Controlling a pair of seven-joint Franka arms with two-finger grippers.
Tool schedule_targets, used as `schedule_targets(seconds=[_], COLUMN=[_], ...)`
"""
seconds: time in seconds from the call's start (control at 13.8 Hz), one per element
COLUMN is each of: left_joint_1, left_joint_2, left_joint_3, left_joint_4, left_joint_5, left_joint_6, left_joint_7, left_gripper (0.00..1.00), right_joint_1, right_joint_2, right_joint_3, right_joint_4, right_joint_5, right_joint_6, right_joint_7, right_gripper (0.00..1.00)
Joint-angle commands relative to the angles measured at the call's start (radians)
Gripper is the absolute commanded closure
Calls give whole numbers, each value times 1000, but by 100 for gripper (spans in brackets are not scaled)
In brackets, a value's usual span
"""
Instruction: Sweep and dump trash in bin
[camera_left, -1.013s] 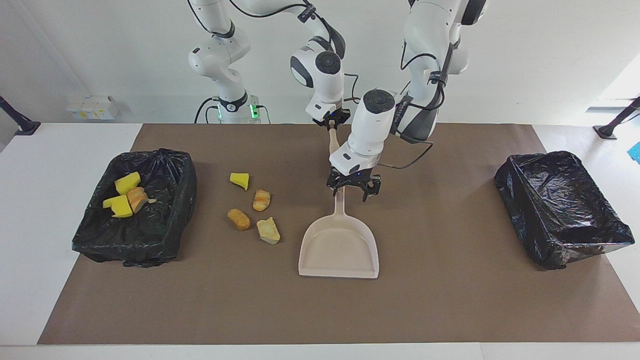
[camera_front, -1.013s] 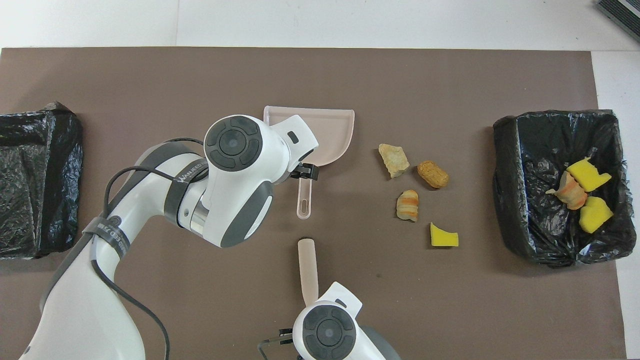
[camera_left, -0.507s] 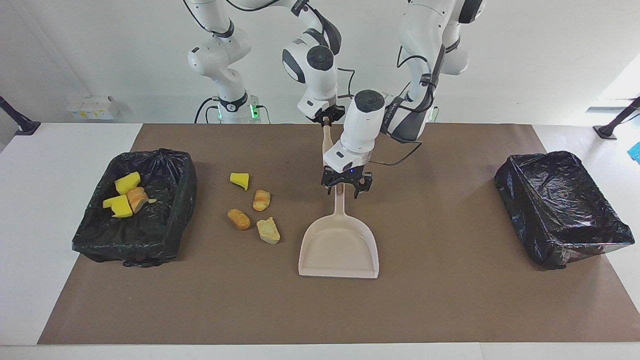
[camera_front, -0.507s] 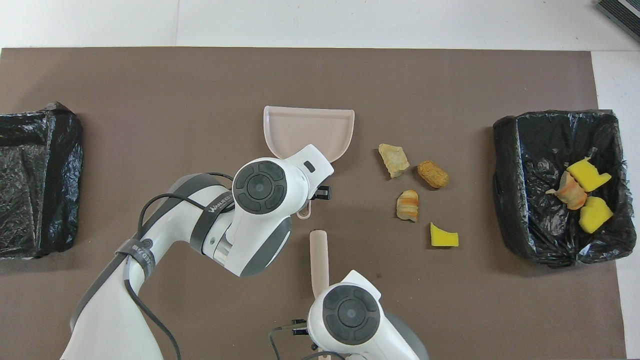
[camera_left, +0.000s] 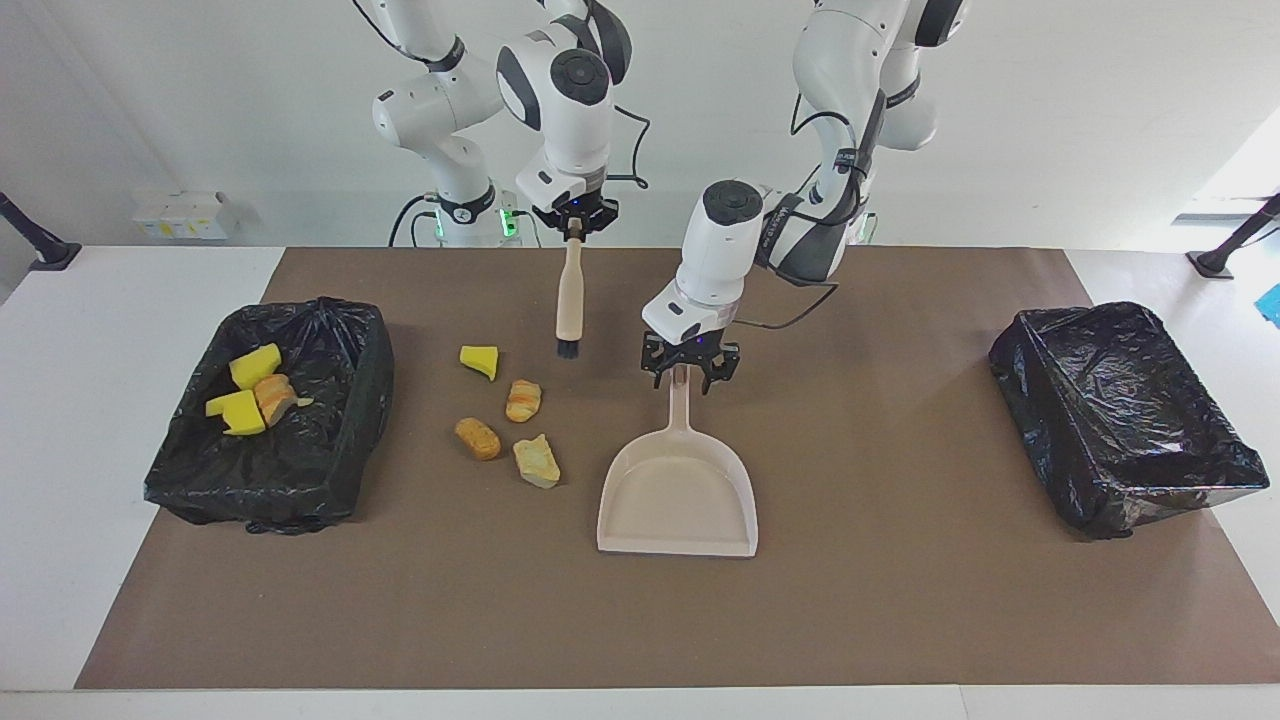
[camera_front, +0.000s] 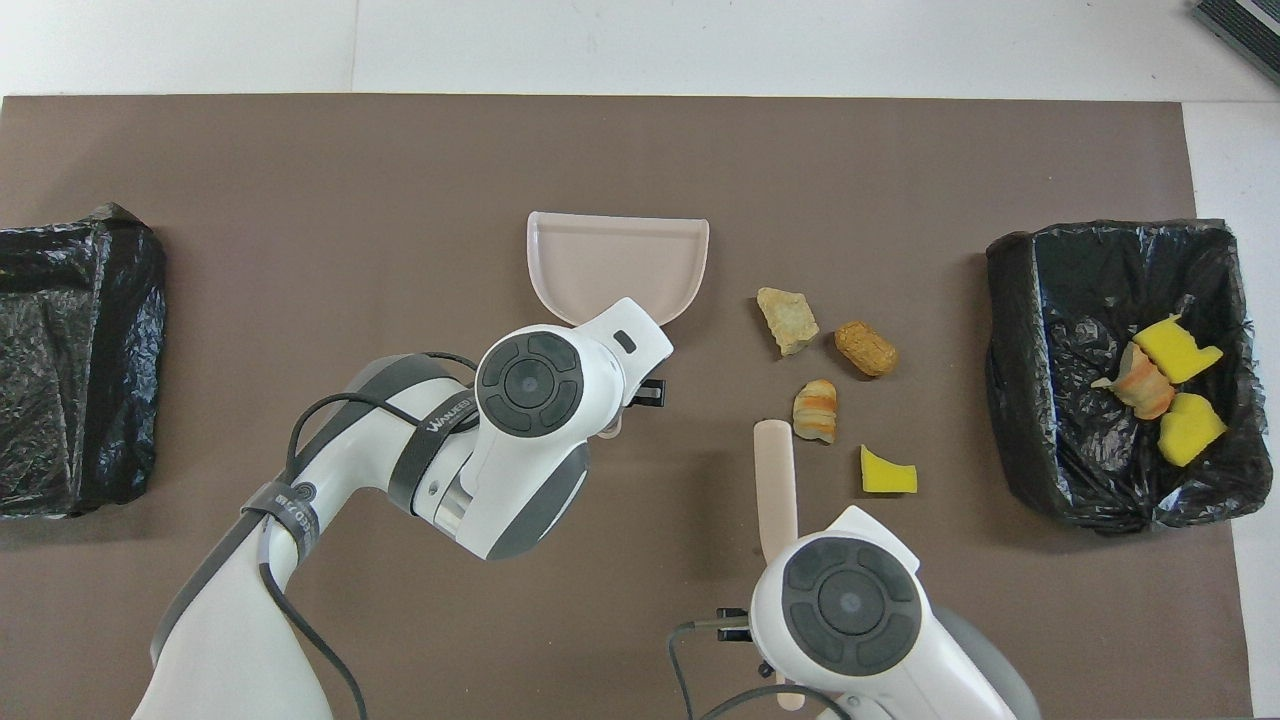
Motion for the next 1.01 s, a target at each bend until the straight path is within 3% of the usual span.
schedule_targets(seconds=[0.0,0.14,0.29,0.36,0.51,0.65,0.94], left_joint_1=[-17,-17,-25,-25,-25,-25,-4], left_joint_2=[-7,-5,-5,-5,-5,-5,-20], left_joint_3=[13,15,15,16,16,16,24], left_joint_4=[-38,-33,-29,-27,-27,-29,-18], left_joint_5=[17,17,17,17,20,21,43], left_joint_6=[50,47,47,47,47,47,44], left_joint_7=[-32,-36,-38,-36,-35,-33,-20], left_gripper=[26,28,29,35,60,100,100], right_joint_1=[-140,-252,-283,-312,-342,-342,-281], right_joint_2=[-7,8,17,20,57,99,155], right_joint_3=[10,13,13,13,15,18,19], right_joint_4=[-17,-22,-57,-63,-74,-91,-93], right_joint_5=[-141,-224,-310,-315,-318,-308,-144], right_joint_6=[3,10,26,43,49,92,137], right_joint_7=[-149,-255,-288,-295,-297,-303,-302], right_gripper=[100,100,100,100,100,100,100])
